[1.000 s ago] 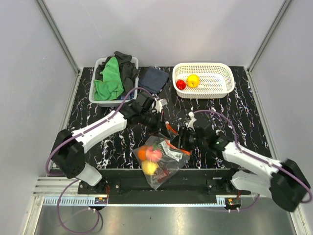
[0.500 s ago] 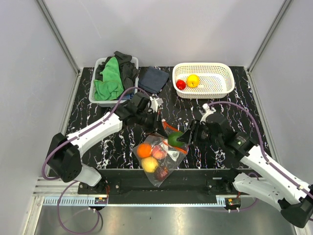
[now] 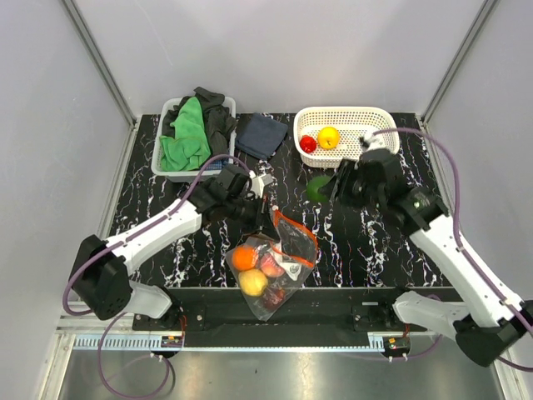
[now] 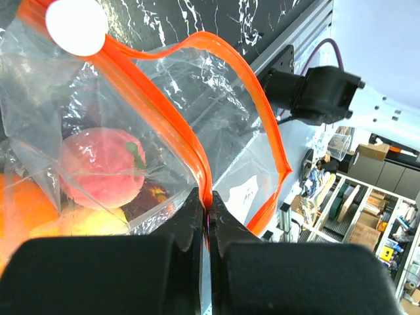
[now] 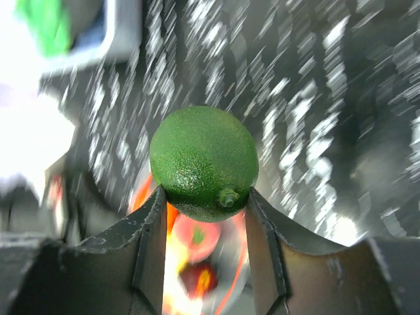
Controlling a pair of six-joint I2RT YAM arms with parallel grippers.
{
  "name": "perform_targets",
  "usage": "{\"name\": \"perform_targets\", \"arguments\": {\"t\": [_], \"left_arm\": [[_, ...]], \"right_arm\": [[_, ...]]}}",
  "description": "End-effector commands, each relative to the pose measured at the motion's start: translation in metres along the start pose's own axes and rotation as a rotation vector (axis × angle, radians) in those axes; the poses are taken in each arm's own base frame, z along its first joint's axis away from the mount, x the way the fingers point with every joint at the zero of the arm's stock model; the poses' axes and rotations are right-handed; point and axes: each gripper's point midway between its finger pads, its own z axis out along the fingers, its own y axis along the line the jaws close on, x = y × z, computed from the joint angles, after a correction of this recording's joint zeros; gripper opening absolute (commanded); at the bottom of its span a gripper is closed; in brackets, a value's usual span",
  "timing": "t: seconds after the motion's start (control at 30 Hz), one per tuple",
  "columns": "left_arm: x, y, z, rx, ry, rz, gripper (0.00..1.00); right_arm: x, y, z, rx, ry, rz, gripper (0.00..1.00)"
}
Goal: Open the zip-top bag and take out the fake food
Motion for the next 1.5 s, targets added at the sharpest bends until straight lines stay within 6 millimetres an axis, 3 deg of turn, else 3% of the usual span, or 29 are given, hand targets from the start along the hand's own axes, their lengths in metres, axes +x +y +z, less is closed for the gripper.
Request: {"name": "perform_targets", "arguments": {"t": [0.0,0.07,0.1,0.17,0.33,0.43,0.47,0.5,0.7,0.8,1.0,1.07,1.23,1.27,1.33,1.47], "left_arm": [[0.001,-0.008,-0.009,0.039,-0.039,0.075,0.0],[0.004,-0.007,-0.01,0.042,-0.032,0.083,0.0],[0.005,-0.008,-0.012,0.046,-0.028,0.091,0.0],[0.008,-0.01,-0.014,0.054,-0.014,0.111,0.0],[0.002,-0.012,-0.018,0.026,0.005,0.188,0.0],[-0.008,-0.017,-0.021,0.01,0.003,0.22,0.0],[-0.01,-0.019,-0.022,0.009,0.004,0.22,0.0],[-0.011,-0.021,-0.023,0.017,0.006,0.219,0.0],[-0.013,-0.021,-0.022,0.014,0.025,0.209,0.0],[-0.014,-0.015,-0.023,-0.018,0.038,0.197,0.0],[-0.025,-0.013,-0.027,-0.051,0.018,0.161,0.0],[-0.027,-0.012,-0.026,-0.058,0.019,0.145,0.0],[-0.035,-0.016,-0.026,-0.063,0.016,0.131,0.0],[-0.038,-0.018,-0.025,-0.063,0.013,0.13,0.0],[-0.042,-0.02,-0.024,-0.062,0.014,0.13,0.0],[-0.052,-0.025,-0.02,-0.056,0.016,0.129,0.0]], "right_arm": [[-0.068,-0.038,0.022,0.156,-0.102,-0.02,0.0],[-0.09,-0.042,0.035,0.151,-0.126,-0.016,0.0],[-0.106,-0.055,0.048,0.185,-0.133,0.008,0.0],[-0.126,-0.062,0.064,0.175,-0.149,0.046,0.0],[-0.178,-0.111,0.121,0.133,-0.177,0.273,0.0],[-0.196,-0.134,0.156,0.108,-0.146,0.341,0.0],[-0.205,-0.151,0.161,0.119,-0.154,0.365,0.0],[-0.211,-0.164,0.178,0.121,-0.142,0.38,0.0],[-0.229,-0.215,0.234,0.119,-0.11,0.422,0.0],[-0.224,-0.235,0.26,0.13,-0.072,0.419,0.02],[-0.216,-0.252,0.298,0.113,-0.01,0.393,0.15],[-0.208,-0.256,0.303,0.123,0.022,0.403,0.21],[-0.211,-0.257,0.3,0.145,0.023,0.406,0.65],[-0.213,-0.255,0.296,0.147,0.021,0.407,0.68],[-0.215,-0.248,0.281,0.162,0.023,0.413,0.76],[-0.213,-0.229,0.235,0.216,0.037,0.419,0.82]]}}
